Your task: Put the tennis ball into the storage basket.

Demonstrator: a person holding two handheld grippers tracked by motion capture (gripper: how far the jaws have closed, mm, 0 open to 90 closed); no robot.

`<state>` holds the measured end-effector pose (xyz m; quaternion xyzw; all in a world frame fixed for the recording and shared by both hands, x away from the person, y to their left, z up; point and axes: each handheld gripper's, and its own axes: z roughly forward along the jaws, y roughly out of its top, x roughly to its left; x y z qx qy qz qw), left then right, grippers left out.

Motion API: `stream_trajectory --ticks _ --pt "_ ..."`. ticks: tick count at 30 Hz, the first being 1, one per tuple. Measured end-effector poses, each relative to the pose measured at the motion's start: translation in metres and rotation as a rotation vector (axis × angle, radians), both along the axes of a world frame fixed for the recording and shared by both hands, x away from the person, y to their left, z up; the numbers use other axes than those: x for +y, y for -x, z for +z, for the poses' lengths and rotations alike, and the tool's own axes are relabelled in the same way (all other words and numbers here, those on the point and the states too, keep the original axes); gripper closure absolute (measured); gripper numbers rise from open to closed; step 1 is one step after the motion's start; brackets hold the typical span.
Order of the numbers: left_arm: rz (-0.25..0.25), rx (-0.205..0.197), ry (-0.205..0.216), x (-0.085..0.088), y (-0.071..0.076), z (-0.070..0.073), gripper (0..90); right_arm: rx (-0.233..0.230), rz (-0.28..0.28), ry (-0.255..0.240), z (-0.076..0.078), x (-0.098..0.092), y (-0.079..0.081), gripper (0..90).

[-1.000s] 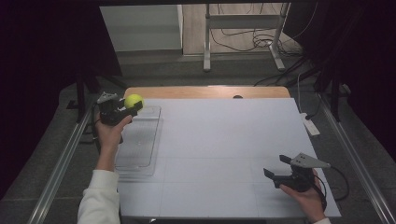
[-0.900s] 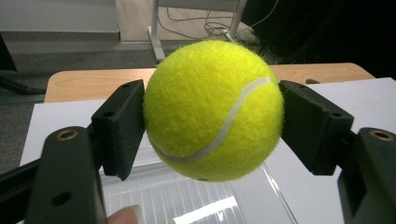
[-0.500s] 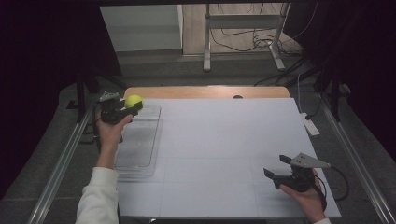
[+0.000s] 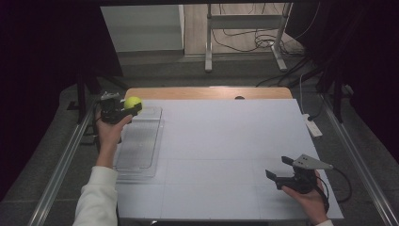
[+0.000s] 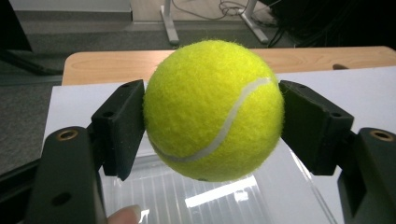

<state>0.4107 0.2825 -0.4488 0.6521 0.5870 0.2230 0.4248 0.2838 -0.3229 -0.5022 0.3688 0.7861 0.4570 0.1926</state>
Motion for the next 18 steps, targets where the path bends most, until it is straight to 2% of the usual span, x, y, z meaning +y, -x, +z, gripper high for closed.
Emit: stream_trajectory --ticks 18 --pt "0.017 0.059 -0.041 -0.0003 -0.0081 -0.0069 27.7 0.001 -0.001 -0.003 0.0003 -0.0006 -0.0001 13.1"
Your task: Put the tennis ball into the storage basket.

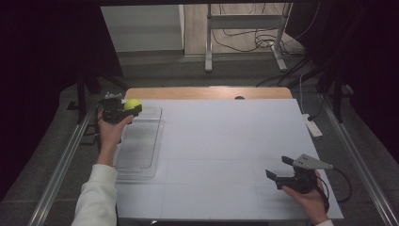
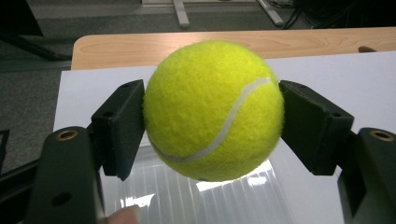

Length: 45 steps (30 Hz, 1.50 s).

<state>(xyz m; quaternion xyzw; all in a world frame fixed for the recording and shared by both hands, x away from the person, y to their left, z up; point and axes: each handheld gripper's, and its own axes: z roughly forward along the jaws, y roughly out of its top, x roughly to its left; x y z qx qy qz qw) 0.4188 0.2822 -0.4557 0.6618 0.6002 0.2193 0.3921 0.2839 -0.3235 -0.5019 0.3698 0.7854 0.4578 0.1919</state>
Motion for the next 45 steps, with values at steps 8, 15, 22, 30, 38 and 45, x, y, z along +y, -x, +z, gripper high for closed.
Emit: stream_trajectory --ticks 8,15,22,30,38,45 --pt "0.007 0.034 -0.014 0.002 -0.002 -0.003 27.7 -0.001 0.000 0.001 0.000 0.000 0.000 13.1" --pt "0.002 0.061 -0.026 0.002 -0.004 -0.007 27.7 -0.002 0.003 0.004 0.000 0.000 0.000 13.1" --pt "-0.002 0.084 -0.032 0.000 -0.006 -0.009 27.7 -0.002 0.002 0.004 0.000 0.000 0.000 13.1" --pt "0.001 0.104 -0.038 0.002 -0.007 -0.013 27.6 -0.003 0.003 0.004 0.000 0.000 0.000 13.1" --pt "-0.004 0.133 -0.042 0.002 -0.009 -0.018 27.7 -0.002 0.003 0.006 0.000 0.001 0.000 13.1" --pt "-0.002 0.153 -0.039 0.001 -0.011 -0.022 27.7 -0.001 0.002 0.005 0.000 0.001 0.000 13.1"
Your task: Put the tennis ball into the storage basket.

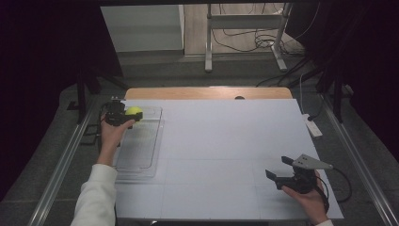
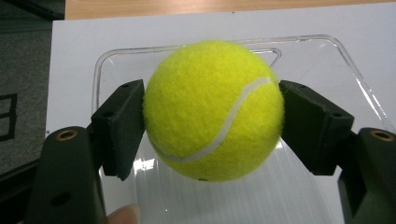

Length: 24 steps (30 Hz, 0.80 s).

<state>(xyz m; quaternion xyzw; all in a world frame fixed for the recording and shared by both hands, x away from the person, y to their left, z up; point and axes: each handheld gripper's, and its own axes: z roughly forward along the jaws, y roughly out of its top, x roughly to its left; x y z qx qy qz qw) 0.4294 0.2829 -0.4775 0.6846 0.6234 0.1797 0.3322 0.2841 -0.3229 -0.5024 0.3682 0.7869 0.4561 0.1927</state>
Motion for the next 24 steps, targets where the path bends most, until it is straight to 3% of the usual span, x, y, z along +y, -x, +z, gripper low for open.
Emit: stream_trajectory --ticks 21,24 --pt "-0.005 0.064 -0.012 0.003 -0.004 -0.010 27.6 0.002 -0.001 -0.001 0.000 0.000 0.000 13.1" --pt "-0.009 0.069 -0.030 0.001 -0.005 -0.011 27.6 0.002 -0.003 -0.002 0.000 0.000 0.000 13.1"
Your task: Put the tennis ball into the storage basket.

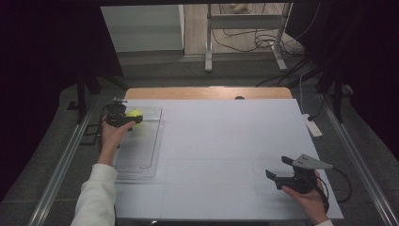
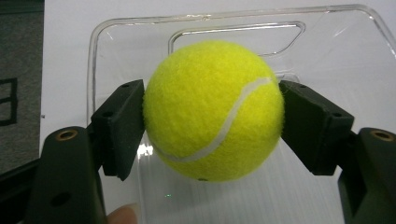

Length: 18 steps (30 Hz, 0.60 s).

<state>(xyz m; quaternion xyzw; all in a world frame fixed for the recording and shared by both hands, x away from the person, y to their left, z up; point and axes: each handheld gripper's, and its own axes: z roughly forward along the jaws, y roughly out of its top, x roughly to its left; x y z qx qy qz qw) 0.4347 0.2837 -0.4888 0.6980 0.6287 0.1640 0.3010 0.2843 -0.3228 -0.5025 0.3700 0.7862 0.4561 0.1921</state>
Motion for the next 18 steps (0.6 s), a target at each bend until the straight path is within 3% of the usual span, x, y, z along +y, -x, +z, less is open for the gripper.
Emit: stream_trajectory --ticks 11,18 --pt "-0.020 0.033 -0.055 -0.008 -0.004 -0.006 27.5 0.001 -0.001 0.008 0.000 0.000 0.000 13.0" --pt "-0.041 0.071 -0.130 -0.020 -0.010 -0.012 27.3 0.004 0.001 0.001 -0.001 0.000 -0.001 13.1"
